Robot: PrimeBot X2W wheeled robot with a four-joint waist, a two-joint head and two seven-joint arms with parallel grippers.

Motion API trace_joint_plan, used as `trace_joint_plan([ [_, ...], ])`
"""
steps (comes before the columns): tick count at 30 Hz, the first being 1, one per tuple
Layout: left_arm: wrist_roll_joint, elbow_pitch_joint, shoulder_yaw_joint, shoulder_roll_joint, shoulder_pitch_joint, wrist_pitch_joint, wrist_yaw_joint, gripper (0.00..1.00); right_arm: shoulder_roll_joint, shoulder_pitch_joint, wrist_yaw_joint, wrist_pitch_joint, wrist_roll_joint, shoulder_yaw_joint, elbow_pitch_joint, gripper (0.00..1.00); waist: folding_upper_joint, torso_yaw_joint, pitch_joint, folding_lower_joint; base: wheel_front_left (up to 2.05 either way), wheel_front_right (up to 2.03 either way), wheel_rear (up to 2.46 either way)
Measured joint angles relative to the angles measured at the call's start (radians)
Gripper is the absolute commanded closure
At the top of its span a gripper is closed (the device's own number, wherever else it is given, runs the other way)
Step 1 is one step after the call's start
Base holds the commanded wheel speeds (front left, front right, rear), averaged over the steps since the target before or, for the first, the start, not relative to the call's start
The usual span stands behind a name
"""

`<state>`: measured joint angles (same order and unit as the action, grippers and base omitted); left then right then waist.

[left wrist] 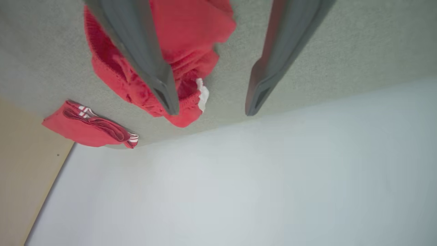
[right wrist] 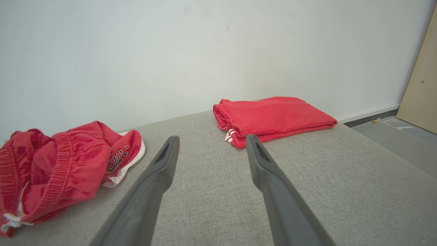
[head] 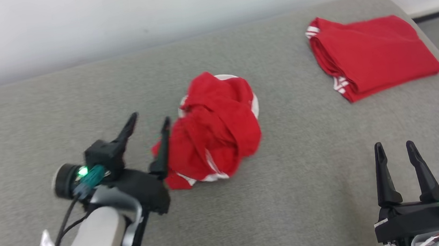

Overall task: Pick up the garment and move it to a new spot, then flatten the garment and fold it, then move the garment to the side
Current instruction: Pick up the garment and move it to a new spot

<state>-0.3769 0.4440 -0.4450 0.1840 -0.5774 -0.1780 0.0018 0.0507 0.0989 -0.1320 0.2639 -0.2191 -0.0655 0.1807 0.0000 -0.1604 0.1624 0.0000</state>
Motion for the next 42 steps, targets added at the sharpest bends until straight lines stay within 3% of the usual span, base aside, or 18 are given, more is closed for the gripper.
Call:
trace_joint_plan([
  [10,-0.004,-0.158,0.093,0.11,0.143,-0.062,0.069,0.0,0.0,-0.021,0.0,0.0,0.019,0.01,-0.002,0.0,0.0,0.093,-0.063,0.0,0.0,0.0,0.0],
  [19,-0.008,-0.314,0.225,0.18,0.353,-0.082,0.104,0.0,0.0,-0.038,0.0,0.0,0.024,0.033,-0.007,0.0,-0.0001,0.135,-0.114,-0.0001,0.0,0.0,0.0],
  [24,-0.004,-0.397,0.308,0.166,0.488,-0.086,0.111,0.0,0.0,-0.051,0.0,0.0,0.027,0.041,-0.012,0.0,-0.0001,0.143,-0.123,-0.0001,0.0,0.0,0.0],
  [30,0.005,-0.43,0.401,0.101,0.58,-0.086,0.092,0.0,0.003,-0.06,0.0,0.0,0.026,0.053,-0.01,0.0,0.0001,0.154,-0.125,0.0,0.0,0.0,0.0],
  [42,0.085,-0.416,0.485,-0.001,0.61,-0.086,0.004,0.0,0.006,-0.079,0.0,-0.008,0.022,0.068,-0.007,0.0,0.0,0.171,-0.114,0.0,0.0,0.0,0.0],
])
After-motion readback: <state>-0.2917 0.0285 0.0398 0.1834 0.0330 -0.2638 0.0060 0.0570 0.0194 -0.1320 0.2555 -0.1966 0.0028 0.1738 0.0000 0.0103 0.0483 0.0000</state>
